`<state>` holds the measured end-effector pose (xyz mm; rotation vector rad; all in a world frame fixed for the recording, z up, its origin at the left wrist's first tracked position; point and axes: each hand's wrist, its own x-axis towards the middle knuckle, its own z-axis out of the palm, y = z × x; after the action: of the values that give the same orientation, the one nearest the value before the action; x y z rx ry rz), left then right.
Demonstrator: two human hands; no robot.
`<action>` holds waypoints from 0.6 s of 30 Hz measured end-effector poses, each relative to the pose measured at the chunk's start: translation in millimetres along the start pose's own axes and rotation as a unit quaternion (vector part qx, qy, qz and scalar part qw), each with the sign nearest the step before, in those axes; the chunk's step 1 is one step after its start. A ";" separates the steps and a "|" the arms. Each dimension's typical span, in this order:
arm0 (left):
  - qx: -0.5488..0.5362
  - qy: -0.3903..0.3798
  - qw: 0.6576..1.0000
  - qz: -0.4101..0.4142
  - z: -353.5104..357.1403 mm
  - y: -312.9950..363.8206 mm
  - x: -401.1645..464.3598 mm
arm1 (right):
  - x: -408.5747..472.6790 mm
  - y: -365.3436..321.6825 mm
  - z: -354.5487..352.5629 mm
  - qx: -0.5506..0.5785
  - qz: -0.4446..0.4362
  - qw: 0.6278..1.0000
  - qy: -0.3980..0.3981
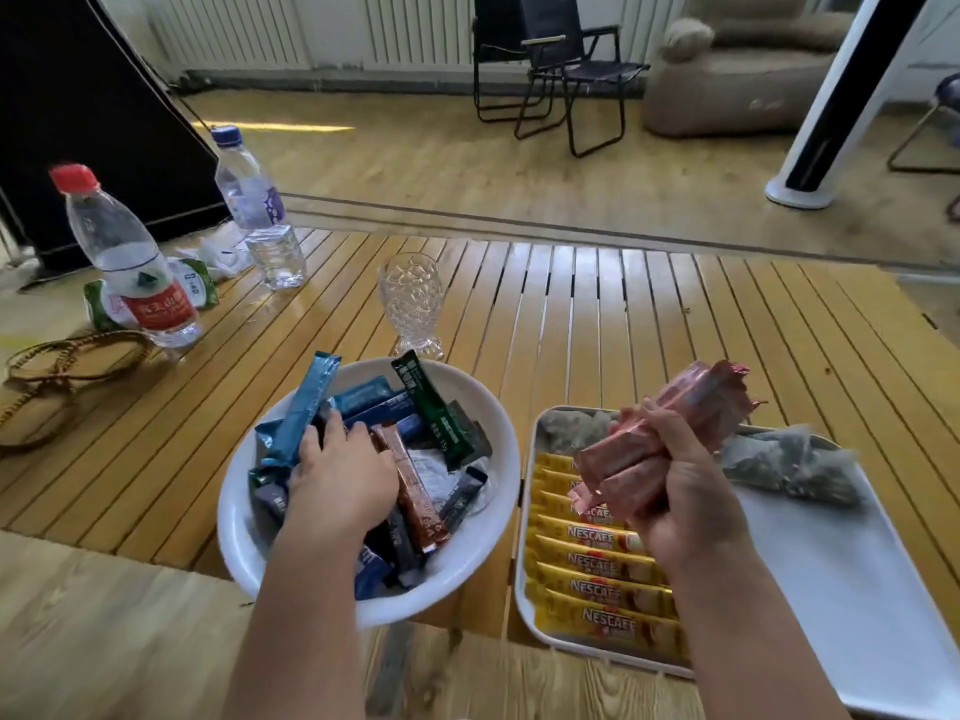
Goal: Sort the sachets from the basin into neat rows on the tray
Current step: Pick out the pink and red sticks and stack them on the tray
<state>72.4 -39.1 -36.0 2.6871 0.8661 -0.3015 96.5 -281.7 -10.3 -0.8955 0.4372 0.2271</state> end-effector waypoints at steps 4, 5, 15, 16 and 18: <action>-0.060 0.103 0.992 0.032 -4.1 9.9 -2.4 | -2.3 -5.9 -4.1 -0.062 -0.026 0.997 0.024; -0.090 0.130 0.986 0.048 -5.3 14.0 -4.9 | -3.2 -8.5 -7.3 -0.100 -0.046 0.993 0.031; -0.220 0.184 0.943 0.168 -9.6 56.6 -44.0 | -19.4 -63.0 -97.3 -0.629 -0.167 0.742 0.160; -0.219 0.177 0.943 0.175 -8.6 60.4 -47.0 | -19.1 -65.5 -106.2 -0.659 -0.136 0.721 0.164; -0.219 0.158 0.945 0.186 -6.1 66.7 -51.3 | -16.1 -70.3 -118.4 -0.696 -0.090 0.694 0.159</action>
<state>72.0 -115.8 -0.9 2.4278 0.4139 0.3760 75.9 -418.6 -18.2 -2.5177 0.4535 0.1998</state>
